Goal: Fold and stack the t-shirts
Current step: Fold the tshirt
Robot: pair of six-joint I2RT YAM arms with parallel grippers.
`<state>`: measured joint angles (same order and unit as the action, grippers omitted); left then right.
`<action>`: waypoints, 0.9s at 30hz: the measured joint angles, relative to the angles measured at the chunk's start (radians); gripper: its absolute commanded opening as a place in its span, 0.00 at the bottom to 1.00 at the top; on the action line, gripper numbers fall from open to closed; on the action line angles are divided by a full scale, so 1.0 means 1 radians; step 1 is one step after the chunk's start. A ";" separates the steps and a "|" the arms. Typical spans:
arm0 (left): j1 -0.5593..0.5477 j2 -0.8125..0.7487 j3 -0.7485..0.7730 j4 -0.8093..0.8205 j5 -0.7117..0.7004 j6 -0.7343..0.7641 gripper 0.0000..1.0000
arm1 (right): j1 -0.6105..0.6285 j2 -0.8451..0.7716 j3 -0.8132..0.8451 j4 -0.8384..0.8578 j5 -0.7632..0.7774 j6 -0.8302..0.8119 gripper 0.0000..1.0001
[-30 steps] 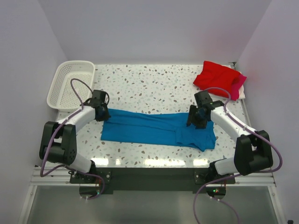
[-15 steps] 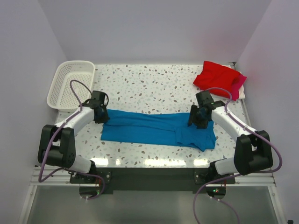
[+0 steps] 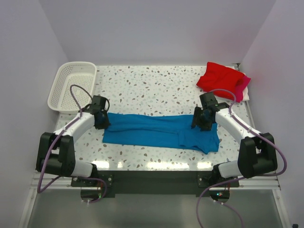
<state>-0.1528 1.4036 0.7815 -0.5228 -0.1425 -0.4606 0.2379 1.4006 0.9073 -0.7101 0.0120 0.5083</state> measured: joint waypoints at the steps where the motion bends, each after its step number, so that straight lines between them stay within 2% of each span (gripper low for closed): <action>1: 0.000 -0.002 -0.002 -0.003 0.000 0.000 0.00 | -0.001 0.000 0.000 0.000 0.000 -0.001 0.54; 11: 0.000 -0.033 -0.040 -0.032 0.004 -0.033 0.00 | -0.004 0.000 -0.016 0.001 0.000 -0.005 0.54; 13: 0.000 -0.035 -0.040 -0.035 0.004 -0.040 0.13 | -0.004 0.000 -0.016 0.002 0.000 -0.005 0.54; 14: 0.000 -0.037 -0.041 -0.036 0.004 -0.043 0.31 | -0.004 0.000 -0.016 0.002 0.000 -0.005 0.55; 17: 0.000 -0.040 -0.042 -0.039 0.004 -0.048 0.57 | -0.004 0.000 -0.016 0.002 0.000 -0.005 0.55; 18: 0.000 -0.040 -0.042 -0.040 0.001 -0.053 0.72 | -0.005 0.001 -0.016 0.002 -0.001 -0.005 0.55; 20: 0.000 -0.041 -0.039 -0.047 -0.004 -0.053 0.80 | -0.007 0.001 -0.016 0.002 0.000 -0.005 0.55; 27: 0.000 -0.041 0.054 -0.071 -0.042 -0.047 0.96 | -0.019 0.010 -0.016 0.004 0.000 -0.012 0.55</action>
<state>-0.1528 1.3628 0.8356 -0.5941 -0.1844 -0.5076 0.2192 1.4109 0.8913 -0.7059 0.0120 0.4965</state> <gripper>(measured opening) 0.923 0.547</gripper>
